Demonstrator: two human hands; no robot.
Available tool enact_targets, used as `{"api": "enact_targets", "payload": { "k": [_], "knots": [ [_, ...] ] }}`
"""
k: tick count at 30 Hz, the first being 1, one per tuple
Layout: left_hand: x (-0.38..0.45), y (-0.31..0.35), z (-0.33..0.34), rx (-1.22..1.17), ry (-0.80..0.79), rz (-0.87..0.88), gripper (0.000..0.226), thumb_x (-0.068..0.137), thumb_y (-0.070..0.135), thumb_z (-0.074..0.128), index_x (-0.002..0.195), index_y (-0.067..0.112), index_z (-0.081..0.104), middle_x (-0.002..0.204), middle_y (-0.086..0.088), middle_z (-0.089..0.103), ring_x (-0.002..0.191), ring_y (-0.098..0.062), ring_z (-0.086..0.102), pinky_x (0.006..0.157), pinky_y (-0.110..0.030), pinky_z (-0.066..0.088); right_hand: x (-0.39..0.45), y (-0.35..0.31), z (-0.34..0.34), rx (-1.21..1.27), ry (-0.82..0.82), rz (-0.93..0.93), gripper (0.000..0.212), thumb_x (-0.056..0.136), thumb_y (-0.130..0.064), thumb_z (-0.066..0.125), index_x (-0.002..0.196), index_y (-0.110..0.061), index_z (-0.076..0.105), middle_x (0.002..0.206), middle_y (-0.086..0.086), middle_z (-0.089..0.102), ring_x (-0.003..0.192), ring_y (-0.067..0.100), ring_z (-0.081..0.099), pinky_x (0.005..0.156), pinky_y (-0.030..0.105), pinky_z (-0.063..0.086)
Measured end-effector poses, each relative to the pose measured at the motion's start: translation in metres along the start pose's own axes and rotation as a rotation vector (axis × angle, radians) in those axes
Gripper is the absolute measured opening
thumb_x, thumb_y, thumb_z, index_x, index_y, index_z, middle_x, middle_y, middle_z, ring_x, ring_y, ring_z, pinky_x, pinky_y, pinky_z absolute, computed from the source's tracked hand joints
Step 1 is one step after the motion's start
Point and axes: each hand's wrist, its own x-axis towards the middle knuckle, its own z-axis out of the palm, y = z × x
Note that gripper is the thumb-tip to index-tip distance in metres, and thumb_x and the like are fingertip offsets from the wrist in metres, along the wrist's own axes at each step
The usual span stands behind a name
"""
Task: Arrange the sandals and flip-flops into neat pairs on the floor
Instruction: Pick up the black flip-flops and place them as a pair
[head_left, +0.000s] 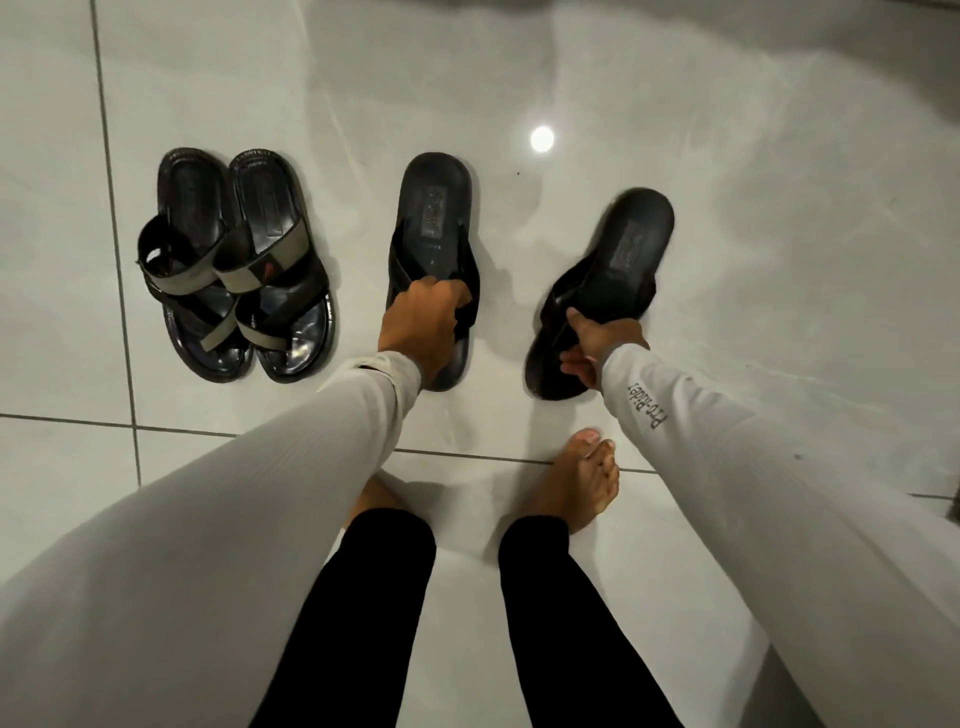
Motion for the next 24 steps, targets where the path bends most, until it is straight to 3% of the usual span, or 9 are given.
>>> {"api": "enact_targets", "payload": {
  "k": [4, 9, 10, 11, 12, 14, 17, 20, 24],
  "knots": [
    [0.001, 0.001, 0.004, -0.072, -0.009, -0.017, 0.026, 0.097, 0.007, 0.052, 0.118, 0.009, 0.067, 0.115, -0.019, 0.068, 0.104, -0.042, 0.065, 0.094, -0.050, 0.054, -0.009, -0.012, 0.009, -0.077, 0.006, -0.056, 0.062, 0.083, -0.039, 0.079, 0.129, -0.002, 0.057, 0.115, 0.021, 0.072, 0.051, 0.024, 0.065, 0.028, 0.014, 0.039],
    [-0.004, 0.003, 0.002, -0.170, -0.012, -0.027, 0.031, 0.094, 0.005, 0.054, 0.121, 0.010, 0.067, 0.120, -0.018, 0.066, 0.109, -0.039, 0.064, 0.097, -0.048, 0.053, -0.022, -0.021, 0.027, -0.208, -0.067, -0.072, 0.061, 0.083, -0.039, 0.079, 0.125, 0.001, 0.059, 0.109, 0.020, 0.074, 0.065, 0.027, 0.071, 0.035, 0.021, 0.048],
    [-0.006, 0.001, 0.003, -0.169, 0.006, -0.018, 0.032, 0.094, 0.005, 0.054, 0.123, 0.009, 0.066, 0.123, -0.017, 0.063, 0.110, -0.038, 0.063, 0.099, -0.047, 0.053, -0.025, -0.021, 0.029, -0.243, -0.036, -0.087, 0.061, 0.082, -0.041, 0.079, 0.125, -0.001, 0.059, 0.115, 0.019, 0.072, 0.072, 0.028, 0.072, 0.044, 0.026, 0.056],
    [-0.009, -0.002, 0.004, -0.144, 0.042, -0.005, 0.034, 0.094, 0.006, 0.055, 0.126, 0.009, 0.064, 0.127, -0.017, 0.059, 0.112, -0.038, 0.060, 0.099, -0.047, 0.052, -0.028, -0.020, 0.028, -0.326, 0.051, -0.135, 0.063, 0.082, -0.044, 0.077, 0.127, -0.004, 0.057, 0.122, 0.017, 0.068, 0.087, 0.031, 0.073, 0.062, 0.034, 0.063],
    [-0.012, -0.007, 0.005, -0.090, 0.100, 0.012, 0.037, 0.093, 0.007, 0.057, 0.129, 0.009, 0.061, 0.129, -0.016, 0.055, 0.113, -0.037, 0.058, 0.098, -0.047, 0.051, -0.029, -0.017, 0.025, -0.470, 0.173, -0.233, 0.066, 0.082, -0.048, 0.075, 0.130, -0.009, 0.053, 0.130, 0.015, 0.062, 0.104, 0.035, 0.068, 0.082, 0.042, 0.060],
    [-0.014, -0.020, 0.003, 0.099, 0.223, 0.051, 0.049, 0.089, 0.014, 0.064, 0.136, 0.011, 0.054, 0.135, -0.018, 0.049, 0.118, -0.038, 0.053, 0.097, -0.047, 0.049, -0.029, -0.010, 0.013, -0.851, 0.348, -0.566, 0.075, 0.082, -0.053, 0.071, 0.141, -0.017, 0.040, 0.143, 0.015, 0.047, 0.127, 0.040, 0.052, 0.100, 0.050, 0.048],
    [-0.009, -0.040, -0.004, 0.365, 0.172, 0.124, 0.085, 0.082, 0.037, 0.073, 0.154, 0.019, 0.032, 0.155, -0.028, 0.030, 0.139, -0.044, 0.036, 0.109, -0.053, 0.038, -0.023, -0.008, -0.007, -1.342, 0.300, -0.960, 0.101, 0.078, -0.059, 0.070, 0.158, -0.025, 0.017, 0.163, 0.021, 0.016, 0.150, 0.042, 0.019, 0.117, 0.058, 0.024],
    [0.004, -0.051, -0.006, 0.490, 0.032, 0.173, 0.103, 0.081, 0.058, 0.070, 0.160, 0.027, 0.012, 0.165, -0.029, 0.003, 0.151, -0.046, 0.016, 0.118, -0.060, 0.025, -0.009, -0.015, -0.010, -1.547, 0.247, -0.995, 0.112, 0.076, -0.062, 0.072, 0.160, -0.027, 0.007, 0.166, 0.025, -0.002, 0.154, 0.041, 0.006, 0.121, 0.063, 0.013],
    [0.013, -0.049, 0.001, 0.513, -0.002, 0.165, 0.106, 0.079, 0.065, 0.068, 0.160, 0.032, 0.009, 0.165, -0.026, -0.007, 0.153, -0.044, 0.014, 0.119, -0.061, 0.023, -0.009, -0.016, 0.003, -1.518, 0.266, -0.980, 0.109, 0.078, -0.056, 0.074, 0.160, -0.026, 0.009, 0.164, 0.030, -0.001, 0.154, 0.042, 0.009, 0.120, 0.059, 0.014]
  ]
}}
